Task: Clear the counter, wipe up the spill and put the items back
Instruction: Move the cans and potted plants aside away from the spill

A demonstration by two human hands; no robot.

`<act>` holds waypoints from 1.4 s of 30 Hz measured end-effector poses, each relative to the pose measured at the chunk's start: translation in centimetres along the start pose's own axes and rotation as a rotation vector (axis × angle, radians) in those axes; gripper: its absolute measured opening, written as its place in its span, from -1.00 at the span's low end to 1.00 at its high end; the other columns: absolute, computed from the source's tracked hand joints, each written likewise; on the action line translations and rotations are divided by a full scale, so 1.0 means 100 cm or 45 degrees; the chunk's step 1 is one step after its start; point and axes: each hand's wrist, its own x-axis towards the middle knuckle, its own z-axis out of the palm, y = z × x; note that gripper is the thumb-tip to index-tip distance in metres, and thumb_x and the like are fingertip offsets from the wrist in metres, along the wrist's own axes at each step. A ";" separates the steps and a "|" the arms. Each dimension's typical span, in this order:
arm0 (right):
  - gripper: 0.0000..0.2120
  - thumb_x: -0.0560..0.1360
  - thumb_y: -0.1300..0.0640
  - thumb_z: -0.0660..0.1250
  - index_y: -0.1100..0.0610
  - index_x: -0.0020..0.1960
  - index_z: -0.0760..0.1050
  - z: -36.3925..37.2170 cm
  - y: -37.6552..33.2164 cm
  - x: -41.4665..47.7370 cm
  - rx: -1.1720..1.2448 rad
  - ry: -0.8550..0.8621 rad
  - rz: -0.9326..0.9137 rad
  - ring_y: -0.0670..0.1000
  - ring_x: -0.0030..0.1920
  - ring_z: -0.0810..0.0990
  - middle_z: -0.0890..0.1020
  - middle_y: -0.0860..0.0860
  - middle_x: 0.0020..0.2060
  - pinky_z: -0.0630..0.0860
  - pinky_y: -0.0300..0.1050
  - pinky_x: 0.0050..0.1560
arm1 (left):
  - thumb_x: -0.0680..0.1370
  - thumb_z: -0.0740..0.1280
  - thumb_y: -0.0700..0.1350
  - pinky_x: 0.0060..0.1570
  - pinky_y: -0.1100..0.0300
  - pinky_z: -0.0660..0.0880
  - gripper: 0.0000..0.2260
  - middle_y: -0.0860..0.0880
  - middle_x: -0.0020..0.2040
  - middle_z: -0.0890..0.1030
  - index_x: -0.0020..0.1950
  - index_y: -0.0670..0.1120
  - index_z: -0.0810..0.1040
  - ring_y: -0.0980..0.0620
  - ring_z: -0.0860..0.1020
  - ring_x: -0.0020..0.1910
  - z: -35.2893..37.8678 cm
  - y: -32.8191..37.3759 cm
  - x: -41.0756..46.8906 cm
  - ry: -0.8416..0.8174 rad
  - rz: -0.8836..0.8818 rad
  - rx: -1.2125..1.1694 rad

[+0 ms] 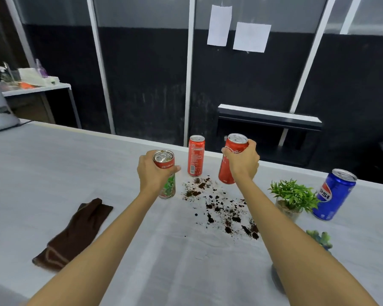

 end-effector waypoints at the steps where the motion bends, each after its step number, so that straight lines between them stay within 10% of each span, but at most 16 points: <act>1: -0.37 0.35 0.03 0.48 0.14 0.31 0.30 0.005 -0.009 -0.005 0.013 -0.027 -0.027 0.15 0.21 0.51 0.52 0.14 0.23 0.45 0.10 0.19 | 0.29 0.53 -0.08 0.15 -0.01 0.46 -0.38 -0.18 0.22 0.46 0.28 -0.13 0.37 -0.12 0.47 0.17 -0.006 -0.001 0.004 0.023 -0.013 -0.009; 32: -0.32 0.38 0.00 0.45 0.04 0.39 0.20 0.300 -0.061 -0.077 0.042 -0.538 -0.052 0.13 0.30 0.45 0.44 0.07 0.34 0.40 0.10 0.28 | 0.35 0.49 -0.20 0.30 -0.11 0.36 -0.37 -0.19 0.32 0.35 0.34 -0.07 0.30 -0.21 0.37 0.29 -0.133 -0.147 0.218 0.051 -0.101 0.069; 36: -0.20 0.36 -0.09 0.44 -0.02 0.45 0.08 0.286 -0.069 -0.073 0.016 -0.560 -0.089 0.14 0.40 0.33 0.31 0.05 0.44 0.34 0.17 0.33 | 0.38 0.46 -0.10 0.45 -0.13 -0.12 -0.41 -0.15 0.43 0.28 0.35 -0.04 0.30 -0.16 0.18 0.45 -0.125 -0.130 0.215 0.100 0.114 0.280; 42: -0.41 0.43 -0.13 0.34 -0.01 0.37 0.23 0.206 -0.062 -0.054 0.038 -0.245 -0.147 0.03 0.31 0.41 0.44 0.02 0.33 0.38 -0.02 0.24 | 0.42 0.40 -0.15 0.46 0.03 -0.19 -0.53 -0.10 0.41 0.34 0.30 -0.08 0.37 -0.05 0.08 0.50 -0.074 -0.063 0.175 -0.042 0.580 0.110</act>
